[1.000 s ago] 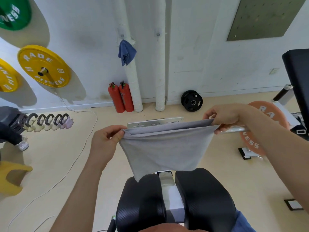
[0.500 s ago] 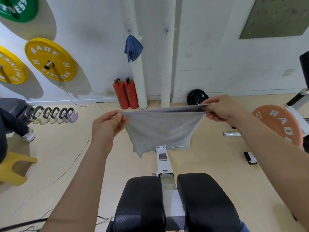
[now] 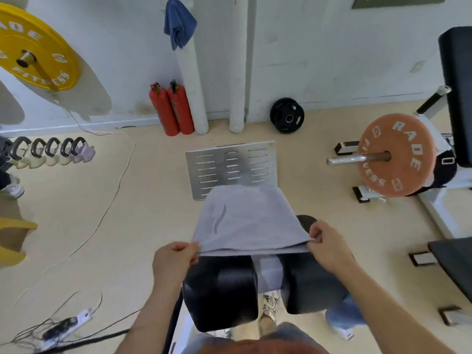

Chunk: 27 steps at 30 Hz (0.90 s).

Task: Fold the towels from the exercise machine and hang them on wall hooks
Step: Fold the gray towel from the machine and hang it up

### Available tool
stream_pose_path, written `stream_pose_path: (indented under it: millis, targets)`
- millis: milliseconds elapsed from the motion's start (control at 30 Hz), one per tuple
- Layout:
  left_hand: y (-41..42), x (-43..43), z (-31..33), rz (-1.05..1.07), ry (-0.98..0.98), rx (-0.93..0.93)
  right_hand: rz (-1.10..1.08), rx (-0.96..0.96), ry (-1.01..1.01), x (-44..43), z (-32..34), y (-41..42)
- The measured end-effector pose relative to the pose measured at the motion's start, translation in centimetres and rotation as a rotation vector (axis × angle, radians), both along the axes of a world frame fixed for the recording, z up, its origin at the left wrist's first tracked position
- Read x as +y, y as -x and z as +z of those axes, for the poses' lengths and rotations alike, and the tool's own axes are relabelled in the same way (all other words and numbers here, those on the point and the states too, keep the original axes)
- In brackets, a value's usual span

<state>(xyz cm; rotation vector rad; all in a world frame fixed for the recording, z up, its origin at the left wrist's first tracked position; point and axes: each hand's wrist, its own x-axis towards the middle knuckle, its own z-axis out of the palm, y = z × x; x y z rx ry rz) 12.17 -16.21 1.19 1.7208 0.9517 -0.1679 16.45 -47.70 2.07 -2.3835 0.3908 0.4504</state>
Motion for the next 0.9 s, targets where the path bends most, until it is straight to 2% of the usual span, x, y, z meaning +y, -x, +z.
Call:
stream_pose_path:
  millis: [67, 167, 467, 567, 667, 767, 834, 900]
  targets:
    - [2.9, -0.5, -2.7, -0.075, -0.048, 0.106, -0.012, 0.091, 0.052, -0.1, -3.1, 3.0]
    - [5.3, -1.1, -4.4, -0.129, -0.075, 0.158, -0.097, 0.158, 0.062, -0.1, -5.0, 5.9]
    - [6.6, -0.7, -5.8, -0.098, 0.033, 0.097, -0.641, 0.256, -0.295, 1.1, -5.1, 7.8]
    - [7.0, -0.3, -5.9, -0.062, 0.144, 0.055, -0.856, 0.175, -0.494, 1.6, -4.4, 7.9]
    - [7.2, 0.2, -6.1, -0.051, 0.205, 0.051, -0.907, 0.166, -0.521, 2.1, -4.3, 8.0]
    - [7.2, 0.4, -6.1, -0.052, 0.254, 0.065, -0.930, 0.254, -0.501, 2.0, -4.5, 8.1]
    - [7.3, 0.4, -6.3, -0.052, 0.281, 0.077, -0.990, 0.337, -0.611, 1.7, -5.0, 8.2]
    - [7.4, 0.6, -6.4, -0.050, 0.332, 0.080, -1.104, 0.390, -0.822, 1.6, -5.6, 8.3]
